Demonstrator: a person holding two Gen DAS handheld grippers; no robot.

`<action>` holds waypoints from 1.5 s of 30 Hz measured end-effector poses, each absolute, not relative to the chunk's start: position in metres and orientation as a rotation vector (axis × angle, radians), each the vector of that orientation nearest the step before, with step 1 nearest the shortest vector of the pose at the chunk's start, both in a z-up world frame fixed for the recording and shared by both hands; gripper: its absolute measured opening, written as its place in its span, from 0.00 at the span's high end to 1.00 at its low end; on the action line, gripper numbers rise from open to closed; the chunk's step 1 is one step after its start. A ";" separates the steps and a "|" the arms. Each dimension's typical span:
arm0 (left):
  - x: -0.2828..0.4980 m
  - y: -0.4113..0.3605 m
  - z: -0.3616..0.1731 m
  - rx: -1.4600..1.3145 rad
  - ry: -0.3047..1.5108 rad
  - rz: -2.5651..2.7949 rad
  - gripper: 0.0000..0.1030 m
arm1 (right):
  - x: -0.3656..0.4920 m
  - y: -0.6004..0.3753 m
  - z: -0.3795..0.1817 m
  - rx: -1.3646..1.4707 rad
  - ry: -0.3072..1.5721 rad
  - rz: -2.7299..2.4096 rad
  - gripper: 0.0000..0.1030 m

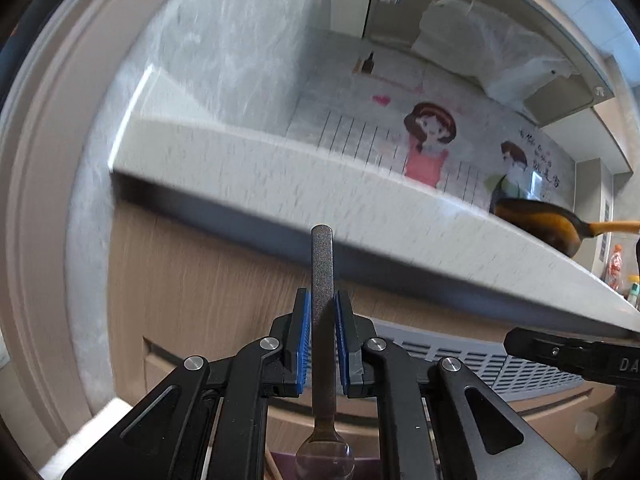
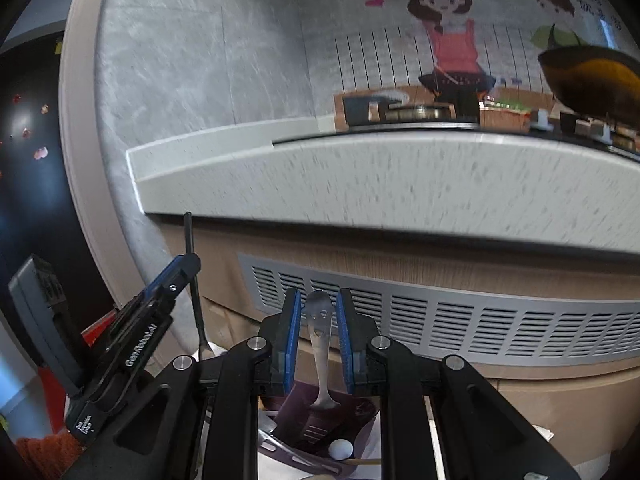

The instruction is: Organize utensils

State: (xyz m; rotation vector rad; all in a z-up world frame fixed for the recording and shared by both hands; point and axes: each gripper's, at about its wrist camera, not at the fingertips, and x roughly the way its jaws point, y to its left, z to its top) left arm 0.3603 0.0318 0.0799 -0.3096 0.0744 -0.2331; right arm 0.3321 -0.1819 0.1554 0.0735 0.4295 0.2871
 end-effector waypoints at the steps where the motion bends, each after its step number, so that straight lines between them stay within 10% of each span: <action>1: 0.363 0.031 0.076 -0.315 0.083 -0.231 0.88 | 0.334 -0.183 0.152 0.076 0.435 0.288 0.84; 9: 0.371 0.029 0.055 -0.357 0.147 -0.241 0.85 | 0.348 -0.182 0.124 0.094 0.517 0.320 0.83; 13: 0.365 0.036 0.057 -0.395 0.206 -0.284 0.44 | 0.355 -0.191 0.110 0.166 0.617 0.361 0.83; 45: 0.086 0.043 0.005 -0.014 0.468 -0.075 0.43 | 0.084 -0.150 0.027 -0.009 0.499 0.153 0.79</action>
